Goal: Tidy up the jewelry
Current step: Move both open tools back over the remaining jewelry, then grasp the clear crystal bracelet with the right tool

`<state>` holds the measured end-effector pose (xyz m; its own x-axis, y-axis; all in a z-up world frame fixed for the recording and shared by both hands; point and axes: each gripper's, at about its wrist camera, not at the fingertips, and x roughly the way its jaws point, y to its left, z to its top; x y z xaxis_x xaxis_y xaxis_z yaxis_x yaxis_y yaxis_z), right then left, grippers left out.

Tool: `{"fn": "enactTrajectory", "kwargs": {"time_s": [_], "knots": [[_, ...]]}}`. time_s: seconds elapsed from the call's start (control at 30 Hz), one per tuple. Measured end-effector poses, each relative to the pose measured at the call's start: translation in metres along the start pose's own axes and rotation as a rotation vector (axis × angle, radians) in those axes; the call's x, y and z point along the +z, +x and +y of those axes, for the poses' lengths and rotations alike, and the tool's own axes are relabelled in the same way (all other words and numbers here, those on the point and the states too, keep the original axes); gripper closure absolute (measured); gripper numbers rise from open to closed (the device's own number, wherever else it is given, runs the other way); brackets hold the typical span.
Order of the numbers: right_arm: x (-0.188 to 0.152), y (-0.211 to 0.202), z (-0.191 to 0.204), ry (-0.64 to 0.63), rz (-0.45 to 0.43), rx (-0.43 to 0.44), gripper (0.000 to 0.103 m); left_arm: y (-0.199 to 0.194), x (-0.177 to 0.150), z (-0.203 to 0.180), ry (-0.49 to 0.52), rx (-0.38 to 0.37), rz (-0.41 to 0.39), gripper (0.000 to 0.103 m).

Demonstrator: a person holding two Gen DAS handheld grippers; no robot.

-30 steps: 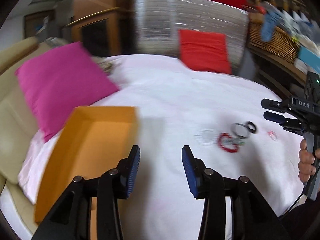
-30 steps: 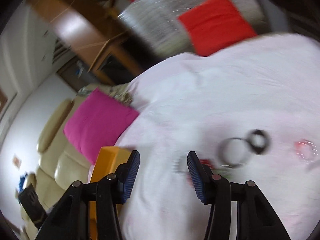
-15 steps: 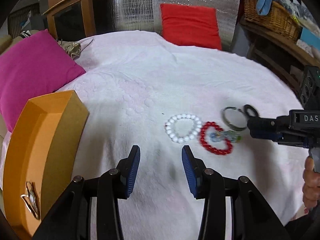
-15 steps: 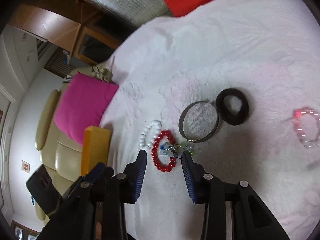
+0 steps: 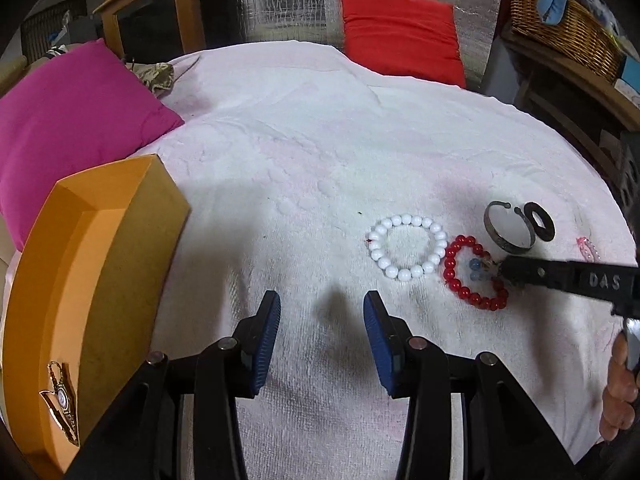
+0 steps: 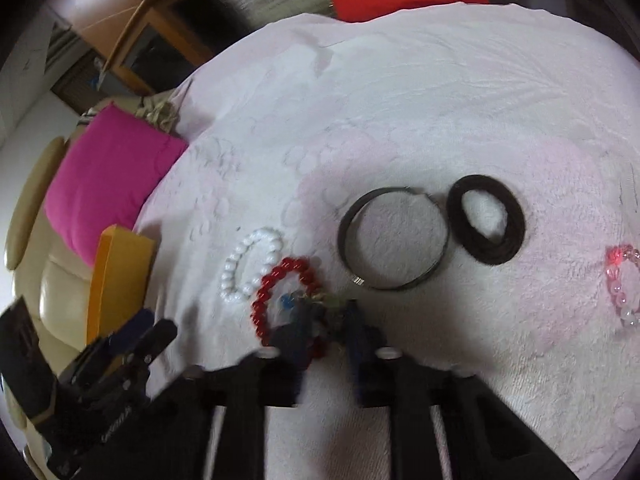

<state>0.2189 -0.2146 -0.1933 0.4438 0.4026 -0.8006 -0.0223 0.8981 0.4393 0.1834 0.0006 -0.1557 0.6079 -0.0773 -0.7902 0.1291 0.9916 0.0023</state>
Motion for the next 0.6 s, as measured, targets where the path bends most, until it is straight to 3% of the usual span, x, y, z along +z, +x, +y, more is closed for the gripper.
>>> {"fn": "enactTrajectory", "kwargs": {"time_s": [0.27,0.37,0.47,0.6], "knots": [[-0.006,-0.036,-0.036,0.069,-0.058,-0.022,0.092,-0.003,0.002,-0.011,0.014,-0.036,-0.032,0.059],[-0.005,-0.048,-0.053,0.112,-0.064,0.007,0.092,-0.001,0.002,-0.02,0.047,-0.026,-0.029,0.059],[-0.005,-0.051,-0.059,0.143,-0.053,0.098,0.092,0.004,0.003,-0.025,0.051,-0.024,-0.016,0.059],[-0.001,-0.055,-0.057,0.137,-0.053,0.074,0.089,0.008,0.003,-0.03,0.058,-0.02,-0.011,0.059]]}}
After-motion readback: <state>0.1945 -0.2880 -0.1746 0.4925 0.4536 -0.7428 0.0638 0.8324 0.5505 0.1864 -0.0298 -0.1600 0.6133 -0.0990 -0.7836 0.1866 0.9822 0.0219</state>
